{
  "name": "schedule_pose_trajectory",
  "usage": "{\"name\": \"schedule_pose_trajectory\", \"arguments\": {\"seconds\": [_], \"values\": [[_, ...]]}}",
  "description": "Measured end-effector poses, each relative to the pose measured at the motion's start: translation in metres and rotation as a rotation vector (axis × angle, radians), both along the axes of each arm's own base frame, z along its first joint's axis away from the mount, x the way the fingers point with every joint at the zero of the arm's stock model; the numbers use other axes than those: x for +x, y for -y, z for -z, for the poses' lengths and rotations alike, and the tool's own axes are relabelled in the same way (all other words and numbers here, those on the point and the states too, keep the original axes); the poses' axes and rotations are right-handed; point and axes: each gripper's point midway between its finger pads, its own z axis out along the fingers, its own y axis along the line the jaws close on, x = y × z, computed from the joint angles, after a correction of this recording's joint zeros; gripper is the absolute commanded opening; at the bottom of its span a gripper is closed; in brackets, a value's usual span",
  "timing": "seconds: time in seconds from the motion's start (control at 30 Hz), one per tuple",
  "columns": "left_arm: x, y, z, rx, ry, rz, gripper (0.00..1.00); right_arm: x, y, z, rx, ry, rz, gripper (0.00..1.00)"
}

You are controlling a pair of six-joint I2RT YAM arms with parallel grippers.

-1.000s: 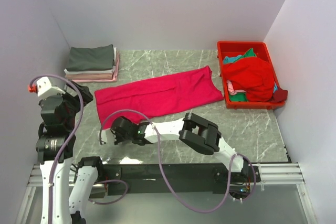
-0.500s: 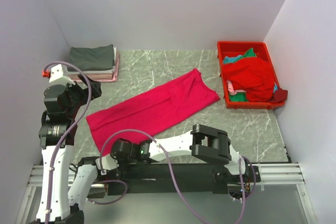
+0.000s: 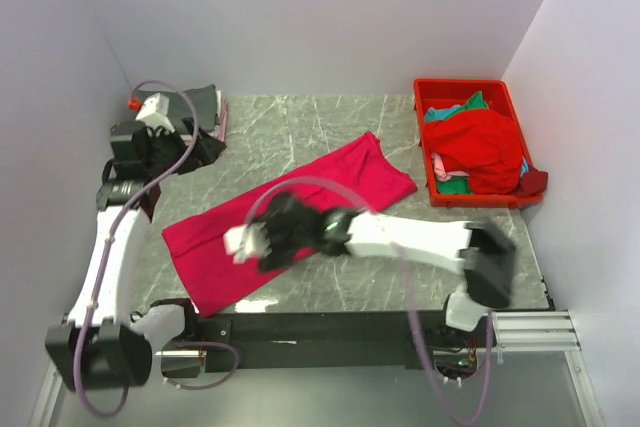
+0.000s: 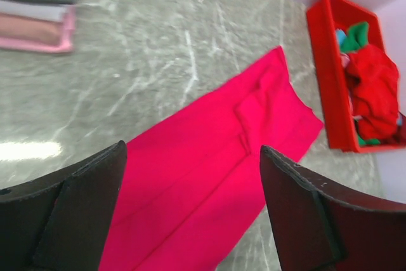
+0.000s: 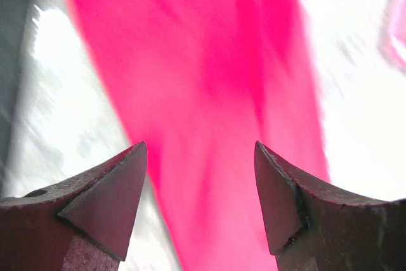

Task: Fold and stack the t-shirts
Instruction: Fold the tshirt

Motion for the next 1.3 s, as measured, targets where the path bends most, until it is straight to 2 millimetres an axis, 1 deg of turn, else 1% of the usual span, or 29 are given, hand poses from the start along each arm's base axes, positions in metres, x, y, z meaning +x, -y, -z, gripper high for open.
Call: {"name": "schedule_pose_trajectory", "arguments": {"seconds": [0.03,0.07,0.1,0.13,0.17,0.2,0.23,0.27,0.3,0.33,0.4,0.43,0.5,0.6,0.63,0.67,0.8,0.9,0.97,1.07,1.1,1.17,1.2,1.27,1.3], "values": [[0.007,0.005,0.004,-0.012,-0.012,0.028,0.88,0.016,0.018,-0.014,0.019,0.006,0.025,0.75],[0.015,0.010,0.007,-0.021,-0.021,0.055,0.87,0.035,0.042,-0.025,0.030,0.018,0.064,0.75],[0.025,0.016,0.011,-0.029,-0.036,0.087,0.84,0.050,0.062,-0.033,0.046,0.026,0.099,0.75],[0.035,0.025,0.014,-0.030,-0.045,0.121,0.83,0.057,0.077,-0.036,0.053,0.023,0.120,0.75],[0.044,0.034,0.018,-0.023,-0.059,0.154,0.82,0.068,0.099,-0.037,0.061,0.017,0.158,0.75],[0.056,0.046,0.024,-0.011,-0.075,0.198,0.81,0.077,0.123,-0.034,0.057,-0.002,0.201,0.75],[0.065,0.061,0.029,0.000,-0.089,0.242,0.77,0.087,0.144,-0.032,0.058,-0.031,0.246,0.75],[0.077,0.079,0.035,0.019,-0.098,0.292,0.75,0.098,0.168,-0.031,0.062,-0.053,0.306,0.75],[0.088,0.099,0.047,0.043,-0.125,0.352,0.73,0.110,0.189,-0.030,0.070,-0.075,0.368,0.75],[0.097,0.116,0.054,0.062,-0.137,0.400,0.72,0.123,0.211,-0.032,0.083,-0.093,0.438,0.75],[0.119,0.148,0.078,0.111,-0.168,0.488,0.71,0.142,0.249,-0.041,0.137,-0.122,0.562,0.75],[0.128,0.162,0.090,0.133,-0.181,0.526,0.71,0.148,0.266,-0.048,0.169,-0.132,0.618,0.75],[0.139,0.184,0.117,0.175,-0.216,0.591,0.70,0.154,0.291,-0.064,0.238,-0.142,0.692,0.75],[0.151,0.210,0.158,0.233,-0.253,0.664,0.69,0.155,0.308,-0.080,0.314,-0.160,0.737,0.75],[0.152,0.217,0.171,0.249,-0.270,0.685,0.65,0.155,0.311,-0.082,0.331,-0.170,0.743,0.75],[0.152,0.222,0.183,0.265,-0.286,0.704,0.64,0.155,0.312,-0.083,0.344,-0.184,0.746,0.75],[0.158,0.240,0.212,0.296,-0.309,0.755,0.60,0.149,0.313,-0.081,0.365,-0.242,0.746,0.75],[0.155,0.244,0.229,0.321,-0.324,0.788,0.58,0.147,0.312,-0.082,0.376,-0.264,0.738,0.75],[0.153,0.244,0.235,0.325,-0.336,0.801,0.57,0.146,0.310,-0.082,0.381,-0.274,0.731,0.75],[0.158,0.246,0.235,0.328,-0.324,0.809,0.51,0.145,0.309,-0.081,0.383,-0.287,0.729,0.74],[0.161,0.248,0.235,0.327,-0.319,0.810,0.47,0.145,0.309,-0.081,0.384,-0.291,0.729,0.74],[0.166,0.252,0.234,0.321,-0.303,0.820,0.42,0.145,0.309,-0.080,0.383,-0.293,0.730,0.74],[0.167,0.254,0.237,0.316,-0.302,0.828,0.38,0.145,0.309,-0.080,0.383,-0.293,0.731,0.74],[0.164,0.257,0.240,0.296,-0.307,0.851,0.32,0.145,0.309,-0.080,0.383,-0.294,0.731,0.74],[0.162,0.258,0.241,0.291,-0.310,0.858,0.26,0.145,0.309,-0.080,0.384,-0.296,0.732,0.74]]}}
